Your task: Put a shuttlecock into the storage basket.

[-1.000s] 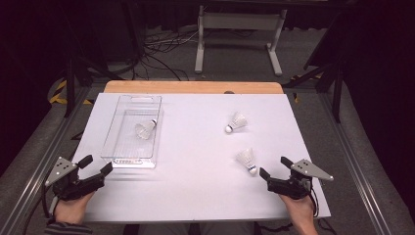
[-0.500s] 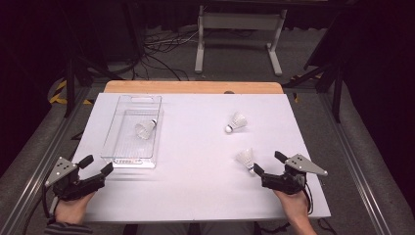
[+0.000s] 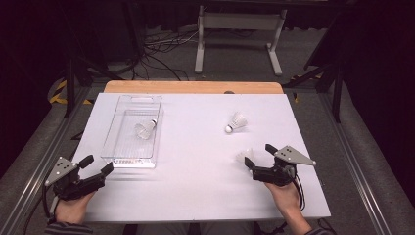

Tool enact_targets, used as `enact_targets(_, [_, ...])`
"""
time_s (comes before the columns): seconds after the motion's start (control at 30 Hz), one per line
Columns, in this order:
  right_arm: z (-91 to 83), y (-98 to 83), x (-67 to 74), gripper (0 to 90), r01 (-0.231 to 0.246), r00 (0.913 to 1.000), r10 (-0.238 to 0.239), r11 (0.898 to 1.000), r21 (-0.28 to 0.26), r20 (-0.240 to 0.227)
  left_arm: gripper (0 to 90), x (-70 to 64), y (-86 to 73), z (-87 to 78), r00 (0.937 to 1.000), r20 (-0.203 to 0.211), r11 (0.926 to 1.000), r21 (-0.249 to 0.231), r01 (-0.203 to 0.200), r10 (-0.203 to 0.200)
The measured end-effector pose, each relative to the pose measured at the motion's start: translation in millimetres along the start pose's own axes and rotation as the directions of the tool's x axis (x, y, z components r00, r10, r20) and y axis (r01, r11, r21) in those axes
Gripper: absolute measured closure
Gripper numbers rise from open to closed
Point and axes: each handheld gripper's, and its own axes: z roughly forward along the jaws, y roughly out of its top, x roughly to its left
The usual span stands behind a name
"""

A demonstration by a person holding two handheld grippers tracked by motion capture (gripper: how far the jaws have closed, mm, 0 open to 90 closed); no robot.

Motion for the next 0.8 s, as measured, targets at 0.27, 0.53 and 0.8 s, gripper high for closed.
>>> enact_targets(0.27, [10.3, 11.6, 3.0, 11.3, 0.017, 0.9998, -0.016, 0.995, 0.095, -0.013, 20.3, 0.6, 0.1, -0.5, 1.0, 0.003, 1.0, -0.004, 0.0, 0.0])
enact_targets(0.53, [13.8, 22.4, 0.3, 18.3, 0.012, 0.9999, -0.012, 0.98, 0.199, -0.004, 20.3, 0.6, 0.1, -0.5, 1.0, 0.002, 1.0, -0.007, 0.004, -0.004])
enact_targets(0.8, [18.3, 30.1, -2.7, 26.1, 0.02, 0.9997, -0.023, 0.947, 0.321, 0.003, 20.2, 0.5, 0.0, -0.4, 1.0, 0.001, 1.0, -0.006, 0.003, -0.003])
